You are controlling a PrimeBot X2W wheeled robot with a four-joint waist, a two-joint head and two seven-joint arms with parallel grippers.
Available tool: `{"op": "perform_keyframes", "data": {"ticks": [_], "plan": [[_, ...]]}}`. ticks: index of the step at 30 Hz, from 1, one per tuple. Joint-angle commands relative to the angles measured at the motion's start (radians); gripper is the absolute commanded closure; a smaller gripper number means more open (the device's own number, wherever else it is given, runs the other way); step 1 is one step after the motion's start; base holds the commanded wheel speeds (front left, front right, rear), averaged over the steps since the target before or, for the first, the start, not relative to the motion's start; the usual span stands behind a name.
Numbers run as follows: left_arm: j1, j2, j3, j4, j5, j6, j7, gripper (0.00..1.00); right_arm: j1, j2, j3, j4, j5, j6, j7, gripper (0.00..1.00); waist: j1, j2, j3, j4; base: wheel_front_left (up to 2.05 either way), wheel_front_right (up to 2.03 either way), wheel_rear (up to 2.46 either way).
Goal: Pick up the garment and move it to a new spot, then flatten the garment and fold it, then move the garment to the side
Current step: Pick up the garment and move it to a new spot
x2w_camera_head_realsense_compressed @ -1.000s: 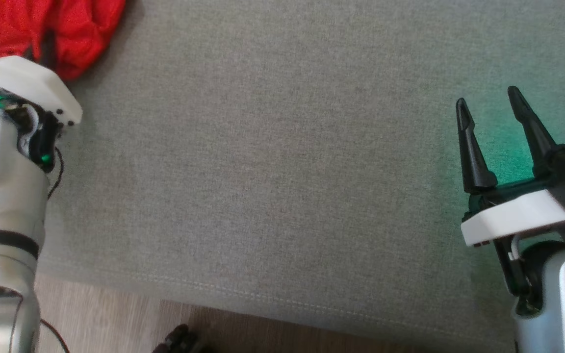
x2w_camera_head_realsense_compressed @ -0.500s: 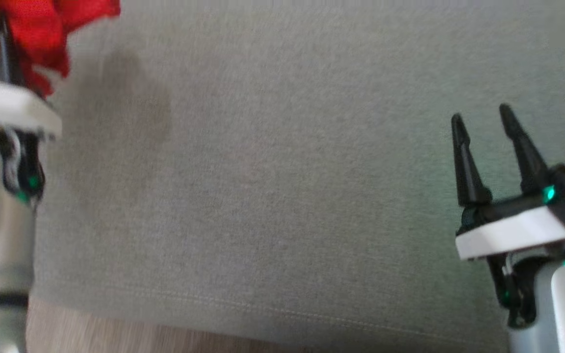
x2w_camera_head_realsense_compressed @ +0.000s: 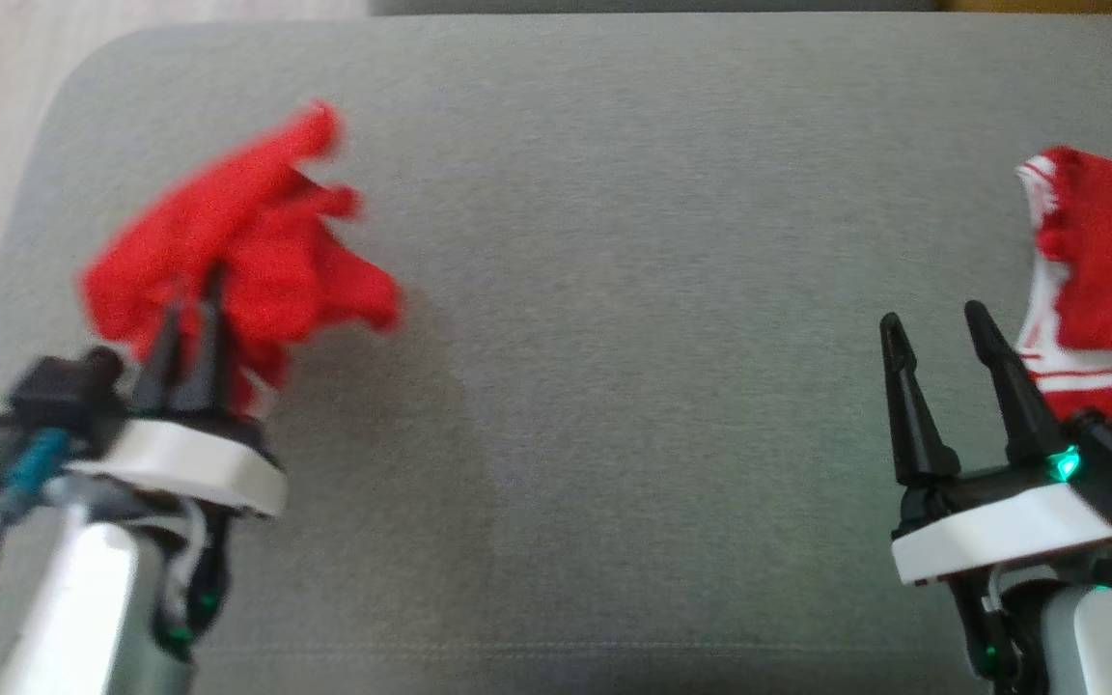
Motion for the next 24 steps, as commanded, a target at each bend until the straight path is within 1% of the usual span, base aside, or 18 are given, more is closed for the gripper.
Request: {"op": "perform_keyframes", "data": {"ticks": [1, 5, 9, 14, 17, 21, 22, 23, 24], "plan": [[-0.046, 0.018, 0.03, -0.045, 0.005, -0.005, 0.007, 1.0, -0.016, -0.003, 0.026, -0.032, 0.01, -0.001, -0.009, 0.0, 0.0001, 0.0, -0.011, -0.039, 0.0, 0.0, 0.0], [-0.053, -0.016, -0.045, -0.048, 0.0, -0.039, 0.044, 1.0, -0.025, -0.003, 0.04, -0.026, 0.019, -0.001, -0.016, 0.0, 0.0001, 0.0, 0.003, -0.108, 0.0, 0.0, 0.0], [-0.1, -0.053, -0.134, 0.017, 0.016, -0.088, 0.064, 1.0, -0.025, -0.003, 0.047, -0.018, 0.035, -0.001, -0.023, 0.0, 0.0001, 0.0, 0.023, -0.182, 0.0, 0.0, 0.0], [-0.171, -0.089, -0.234, 0.117, 0.06, -0.142, 0.065, 1.0, -0.024, -0.003, 0.052, -0.01, 0.056, -0.001, -0.043, 0.0, 0.0001, 0.0, 0.065, -0.268, 0.0, 0.0, 0.0], [-0.209, -0.1, -0.279, 0.191, 0.086, -0.164, 0.065, 1.0, -0.024, -0.003, 0.054, 0.0, 0.068, -0.001, -0.058, 0.0, 0.0001, 0.0, 0.09, -0.305, 0.0, 0.0, 0.0], [-0.238, -0.114, -0.325, 0.282, 0.103, -0.184, 0.059, 1.0, -0.028, -0.003, 0.06, 0.011, 0.078, -0.001, -0.077, 0.0, 0.0001, 0.0, 0.113, -0.333, 0.0, 0.0, 0.0], [-0.242, -0.115, -0.334, 0.299, 0.112, -0.183, 0.055, 0.23, -0.029, -0.003, 0.06, 0.015, 0.078, -0.001, -0.081, 0.0, 0.0001, 0.0, 0.113, -0.336, 0.0, 0.0, 0.0], [-0.245, -0.117, -0.342, 0.311, 0.121, -0.182, 0.046, 0.0, -0.029, -0.003, 0.06, 0.018, 0.079, -0.001, -0.084, 0.0, 0.0001, 0.0, 0.114, -0.337, 0.0, 0.0, 0.0], [-0.245, -0.12, -0.348, 0.317, 0.125, -0.182, 0.033, 0.0, -0.028, -0.003, 0.059, 0.021, 0.079, -0.001, -0.086, 0.0, 0.0001, 0.0, 0.113, -0.337, 0.0, 0.0, 0.0]]}}
